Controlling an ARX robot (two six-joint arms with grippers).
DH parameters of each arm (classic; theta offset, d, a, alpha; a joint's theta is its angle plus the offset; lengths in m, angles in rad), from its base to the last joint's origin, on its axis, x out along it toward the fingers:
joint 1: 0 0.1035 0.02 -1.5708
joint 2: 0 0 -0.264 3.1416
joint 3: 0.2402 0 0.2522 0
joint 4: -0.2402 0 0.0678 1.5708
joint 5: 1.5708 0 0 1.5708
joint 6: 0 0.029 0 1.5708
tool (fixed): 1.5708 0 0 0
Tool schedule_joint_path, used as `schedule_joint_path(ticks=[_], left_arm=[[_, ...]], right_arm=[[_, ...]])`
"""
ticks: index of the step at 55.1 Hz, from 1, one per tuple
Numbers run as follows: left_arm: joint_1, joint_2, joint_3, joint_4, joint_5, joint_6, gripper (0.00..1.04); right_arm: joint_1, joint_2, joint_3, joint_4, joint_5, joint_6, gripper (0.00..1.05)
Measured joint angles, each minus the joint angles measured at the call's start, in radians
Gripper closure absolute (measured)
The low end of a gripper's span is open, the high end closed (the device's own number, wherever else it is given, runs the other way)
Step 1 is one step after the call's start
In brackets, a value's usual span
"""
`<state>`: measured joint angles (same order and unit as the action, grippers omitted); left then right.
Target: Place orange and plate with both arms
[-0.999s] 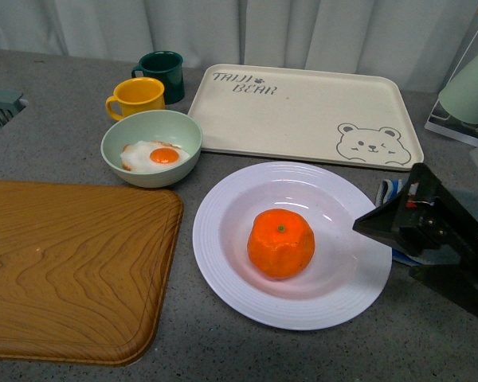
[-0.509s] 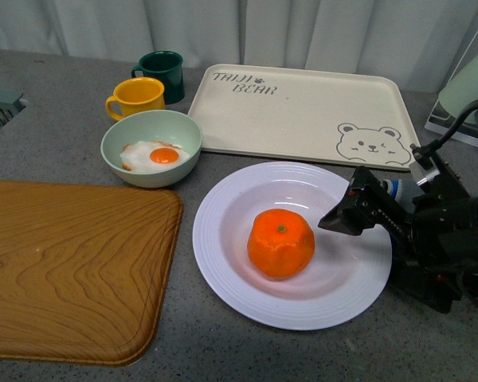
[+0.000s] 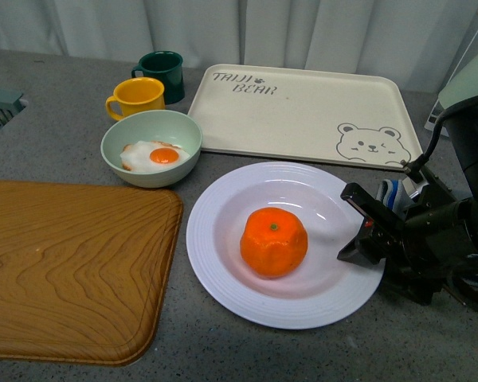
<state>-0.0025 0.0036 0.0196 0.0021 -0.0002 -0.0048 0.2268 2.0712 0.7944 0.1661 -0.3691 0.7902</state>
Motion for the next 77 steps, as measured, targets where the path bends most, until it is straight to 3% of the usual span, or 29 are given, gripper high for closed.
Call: schedule_joint_path(ticks=[10, 18, 44, 57, 77], left_arm=[[0.000, 0.000, 0.000, 0.000, 0.000, 0.000, 0.07], [0.000, 0.000, 0.000, 0.000, 0.000, 0.000, 0.07], [0.000, 0.000, 0.000, 0.000, 0.000, 0.000, 0.07], [0.000, 0.000, 0.000, 0.000, 0.000, 0.000, 0.07], [0.000, 0.000, 0.000, 0.000, 0.000, 0.000, 0.07]], right_arm=[[-0.005, -0.037, -0.002, 0.008, -0.039, 0.029, 0.93], [-0.009, -0.077, -0.039, 0.120, -0.073, 0.073, 1.00], [-0.071, -0.079, -0.087, 0.446, -0.194, 0.161, 1.01], [-0.092, 0.084, 0.192, 0.389, -0.182, 0.206, 1.01], [-0.063, 0.401, 0.741, 0.084, -0.089, 0.231, 1.01]])
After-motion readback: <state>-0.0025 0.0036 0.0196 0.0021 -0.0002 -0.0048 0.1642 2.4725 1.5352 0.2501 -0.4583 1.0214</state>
